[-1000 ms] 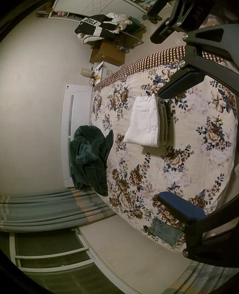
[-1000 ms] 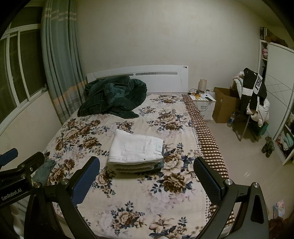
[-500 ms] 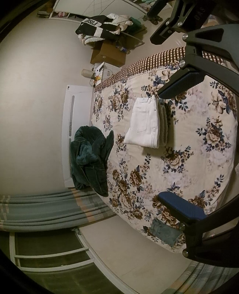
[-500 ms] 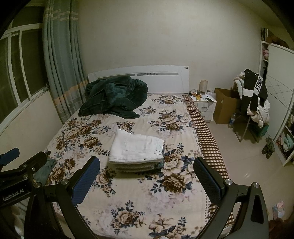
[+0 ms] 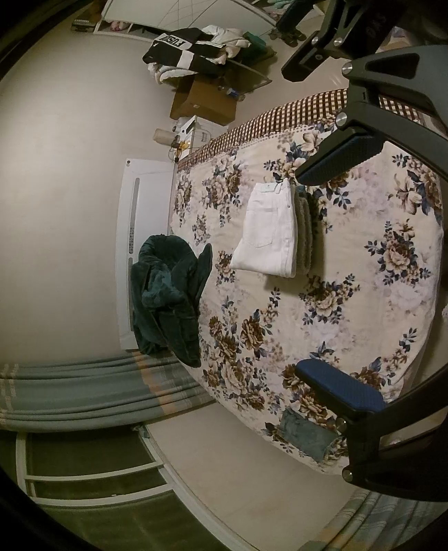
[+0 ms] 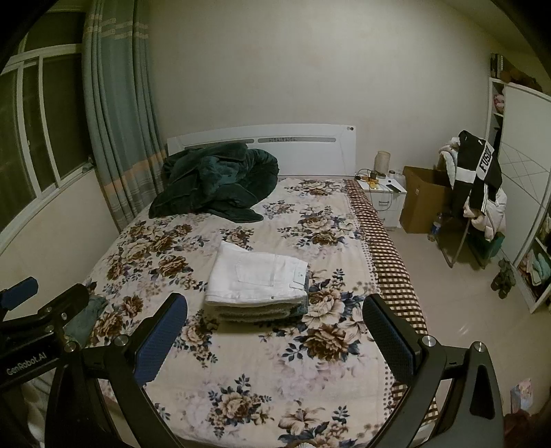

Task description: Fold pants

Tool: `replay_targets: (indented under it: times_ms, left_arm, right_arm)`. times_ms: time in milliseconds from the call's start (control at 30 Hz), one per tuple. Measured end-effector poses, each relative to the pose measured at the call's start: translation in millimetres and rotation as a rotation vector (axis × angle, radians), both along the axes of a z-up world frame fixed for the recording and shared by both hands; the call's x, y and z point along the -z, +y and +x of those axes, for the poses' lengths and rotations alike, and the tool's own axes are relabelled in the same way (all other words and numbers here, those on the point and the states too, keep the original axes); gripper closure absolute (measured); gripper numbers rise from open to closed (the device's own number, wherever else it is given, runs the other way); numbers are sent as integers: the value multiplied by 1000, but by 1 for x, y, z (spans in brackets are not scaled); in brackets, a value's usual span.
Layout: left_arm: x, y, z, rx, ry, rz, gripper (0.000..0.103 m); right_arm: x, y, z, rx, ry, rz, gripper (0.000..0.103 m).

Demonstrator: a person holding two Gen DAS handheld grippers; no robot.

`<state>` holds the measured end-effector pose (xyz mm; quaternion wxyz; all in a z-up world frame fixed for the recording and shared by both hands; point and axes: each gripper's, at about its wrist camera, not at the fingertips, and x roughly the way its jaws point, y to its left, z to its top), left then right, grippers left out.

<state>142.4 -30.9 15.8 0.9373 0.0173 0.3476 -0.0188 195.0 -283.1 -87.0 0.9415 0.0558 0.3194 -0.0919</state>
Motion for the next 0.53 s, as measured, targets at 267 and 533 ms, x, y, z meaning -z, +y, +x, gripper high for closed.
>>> replay_targets:
  times_ms: [267, 533]
  left_arm:
    - [2, 1, -7, -15, -2, -4, 0]
    - [5, 2, -11, -38, -12, -7, 0]
  right_arm:
    - [1, 1, 0, 0, 0, -1, 0]
    - [1, 2, -1, -3, 1, 0, 0]
